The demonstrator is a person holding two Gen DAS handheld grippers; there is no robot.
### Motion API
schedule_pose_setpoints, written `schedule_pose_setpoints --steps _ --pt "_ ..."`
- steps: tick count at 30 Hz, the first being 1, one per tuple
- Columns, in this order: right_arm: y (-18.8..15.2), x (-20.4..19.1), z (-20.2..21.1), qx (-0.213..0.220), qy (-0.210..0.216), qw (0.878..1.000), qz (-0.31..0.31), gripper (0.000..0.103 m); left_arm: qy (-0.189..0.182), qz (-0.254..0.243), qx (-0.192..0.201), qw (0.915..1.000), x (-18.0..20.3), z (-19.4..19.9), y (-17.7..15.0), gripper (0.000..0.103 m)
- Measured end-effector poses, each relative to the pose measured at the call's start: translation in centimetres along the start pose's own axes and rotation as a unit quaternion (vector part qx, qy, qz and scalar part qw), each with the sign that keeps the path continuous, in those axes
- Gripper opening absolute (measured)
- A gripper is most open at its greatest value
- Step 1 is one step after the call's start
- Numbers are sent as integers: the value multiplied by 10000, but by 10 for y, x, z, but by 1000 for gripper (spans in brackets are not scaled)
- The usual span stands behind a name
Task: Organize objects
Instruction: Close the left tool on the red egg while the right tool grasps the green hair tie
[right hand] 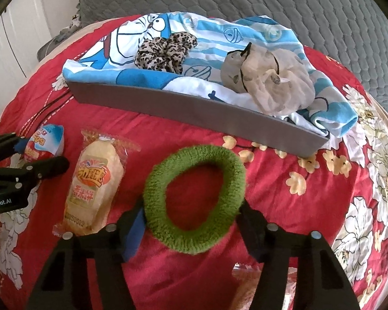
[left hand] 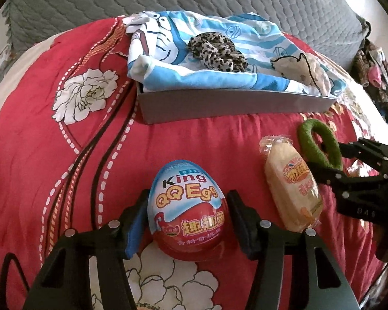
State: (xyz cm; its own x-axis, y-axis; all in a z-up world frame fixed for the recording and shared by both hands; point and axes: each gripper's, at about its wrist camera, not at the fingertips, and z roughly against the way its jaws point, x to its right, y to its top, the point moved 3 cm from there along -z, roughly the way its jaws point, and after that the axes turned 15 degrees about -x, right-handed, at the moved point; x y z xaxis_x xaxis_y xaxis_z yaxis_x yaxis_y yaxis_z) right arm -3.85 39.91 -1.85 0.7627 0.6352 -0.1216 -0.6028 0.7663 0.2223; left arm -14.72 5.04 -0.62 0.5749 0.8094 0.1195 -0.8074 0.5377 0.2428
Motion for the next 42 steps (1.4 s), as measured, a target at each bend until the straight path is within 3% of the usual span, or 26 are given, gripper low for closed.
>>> schedule_pose_setpoints --steps 6,12,42 --pt "1 -1 3 50 181 9998 -19 39 21 -70 6 10000 4 1 -2 59" --pt "0 -4 7 70 309 9995 -3 28 -55 -149 -28 9999 10 4 -4 59" --pt "-17 -17 56 320 582 9978 -29 26 97 -346 258 9990 30 50 -8 59"
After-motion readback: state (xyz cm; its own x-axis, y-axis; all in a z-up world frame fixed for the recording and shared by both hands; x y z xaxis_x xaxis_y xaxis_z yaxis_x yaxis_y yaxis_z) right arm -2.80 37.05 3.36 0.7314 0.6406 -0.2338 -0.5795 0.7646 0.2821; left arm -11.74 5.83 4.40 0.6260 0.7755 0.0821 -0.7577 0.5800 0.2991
